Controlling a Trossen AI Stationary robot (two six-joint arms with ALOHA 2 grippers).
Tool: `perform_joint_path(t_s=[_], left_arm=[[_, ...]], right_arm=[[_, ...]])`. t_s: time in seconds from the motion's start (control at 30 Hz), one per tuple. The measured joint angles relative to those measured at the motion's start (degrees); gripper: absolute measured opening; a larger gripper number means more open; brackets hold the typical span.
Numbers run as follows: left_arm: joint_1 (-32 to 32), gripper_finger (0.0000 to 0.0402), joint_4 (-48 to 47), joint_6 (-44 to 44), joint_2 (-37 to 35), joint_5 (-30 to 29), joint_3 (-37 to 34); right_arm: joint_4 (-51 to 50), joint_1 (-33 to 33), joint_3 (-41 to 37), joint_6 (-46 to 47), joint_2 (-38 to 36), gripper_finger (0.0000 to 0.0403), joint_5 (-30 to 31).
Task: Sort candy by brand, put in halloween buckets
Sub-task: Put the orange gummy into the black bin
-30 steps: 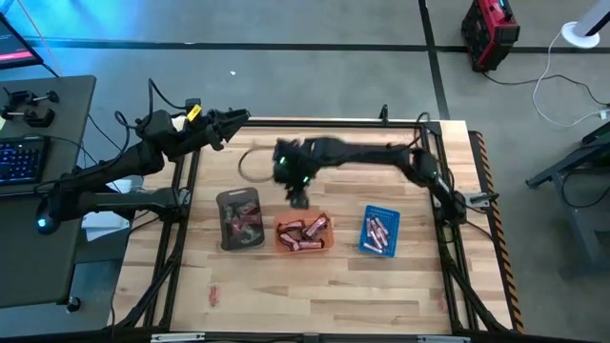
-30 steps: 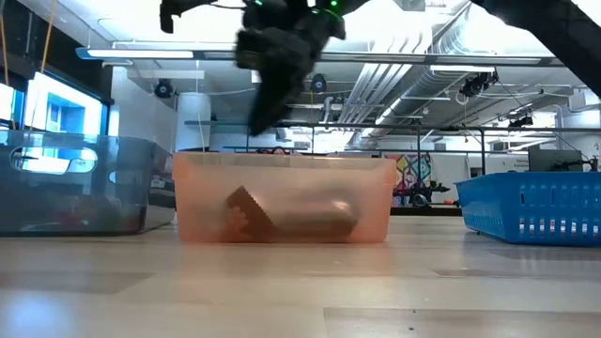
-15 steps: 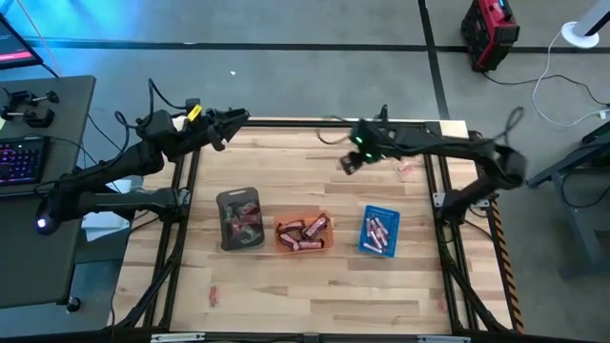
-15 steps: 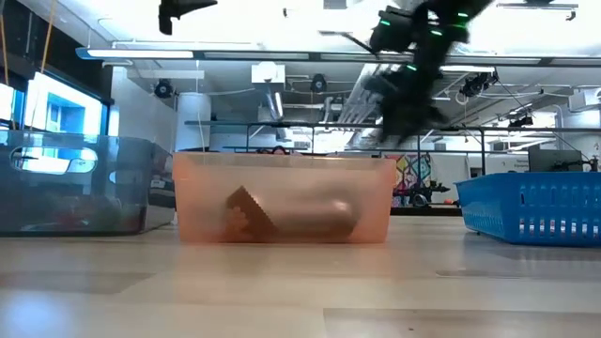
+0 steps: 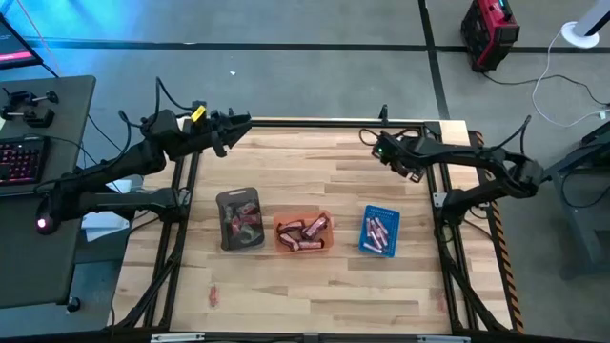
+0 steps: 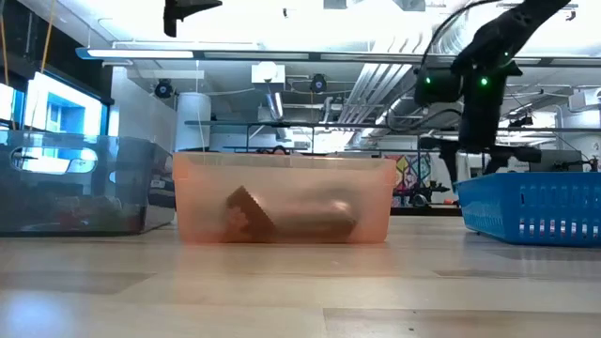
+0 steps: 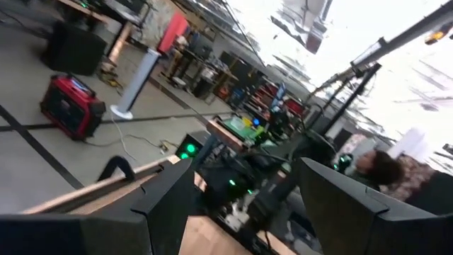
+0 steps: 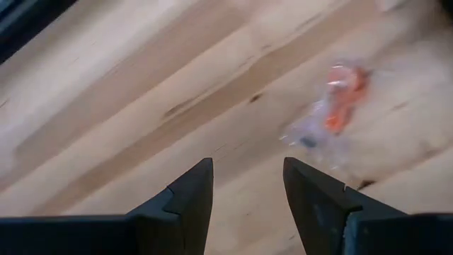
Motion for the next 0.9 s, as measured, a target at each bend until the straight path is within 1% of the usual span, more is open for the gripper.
perform_joint_path(t_s=[0.2, 0.3, 0.37, 0.5, 0.73, 0.9], left_arm=[[-0.04, 0.0241, -1.42, -2.61, 0.03, 3.99, 0.0], [-0.07, 0.0241, -2.24, -2.95, 0.05, 4.24, 0.0], [-0.07, 0.0241, -2.28, -2.95, 0.07, 4.11, 0.0], [-0.04, 0.0241, -2.45, -2.95, 0.09, 3.89, 0.0], [-0.04, 0.0241, -2.46, -1.54, 0.09, 2.85, 0.0], [-0.04, 0.0241, -2.43, -1.44, 0.09, 1.55, 0.0]], right_arm=[[-3.33, -4.29, -1.59, 6.5, 0.0, 0.0165, 0.33], [-4.12, -5.7, -1.61, 8.51, 0.0, 0.0165, 2.66], [-4.27, -6.81, -1.6, 7.91, 0.03, 0.0165, 3.45], [-5.27, -8.95, -1.6, 6.9, 1.54, 0.0165, 2.7], [-3.84, -10.79, -1.58, 6.74, 7.91, 0.0165, -0.25], [-0.84, -10.79, -1.47, 6.09, 11.24, 0.0165, -0.72]])
